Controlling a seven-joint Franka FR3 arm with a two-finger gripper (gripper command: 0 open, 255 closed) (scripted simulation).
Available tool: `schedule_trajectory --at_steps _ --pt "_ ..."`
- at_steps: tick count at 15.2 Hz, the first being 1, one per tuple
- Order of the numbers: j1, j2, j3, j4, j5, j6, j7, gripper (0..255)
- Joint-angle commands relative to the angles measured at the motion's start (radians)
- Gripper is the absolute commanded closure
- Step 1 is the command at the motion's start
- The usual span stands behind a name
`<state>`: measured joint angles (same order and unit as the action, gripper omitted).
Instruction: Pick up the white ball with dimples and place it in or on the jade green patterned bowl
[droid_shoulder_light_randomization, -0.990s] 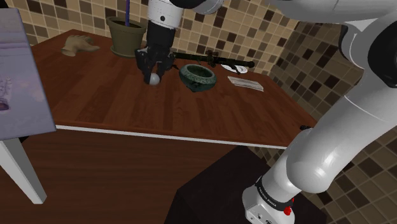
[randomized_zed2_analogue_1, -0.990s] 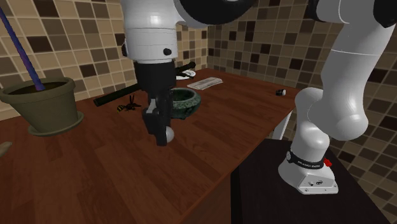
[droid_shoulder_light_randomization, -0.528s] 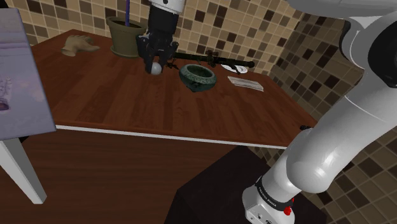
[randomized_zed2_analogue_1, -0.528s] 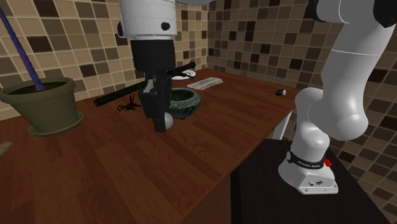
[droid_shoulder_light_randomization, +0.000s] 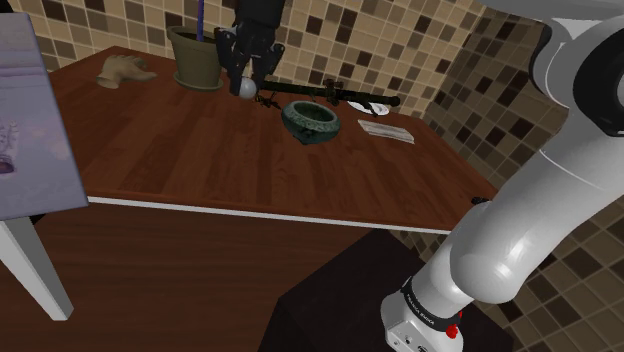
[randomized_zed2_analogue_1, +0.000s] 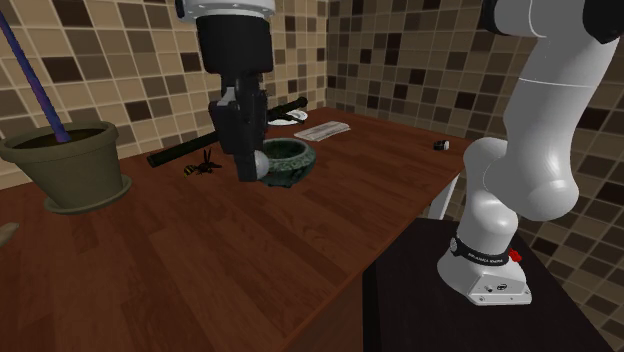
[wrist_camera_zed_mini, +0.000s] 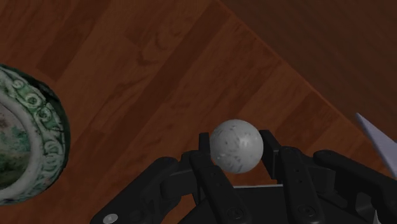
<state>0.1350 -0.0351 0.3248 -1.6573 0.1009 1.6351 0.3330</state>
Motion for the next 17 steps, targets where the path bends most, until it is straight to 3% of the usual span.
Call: schedule_trajectory --at_steps 1,9,17 --pt "-0.012 -0.01 -0.013 -0.003 0.003 -0.01 -0.025 255" --pt "-0.103 -0.065 -0.122 -0.059 0.009 -0.027 -0.224 255" --pt "-0.189 -0.052 -0.228 -0.038 -0.006 -0.052 -0.414 255"
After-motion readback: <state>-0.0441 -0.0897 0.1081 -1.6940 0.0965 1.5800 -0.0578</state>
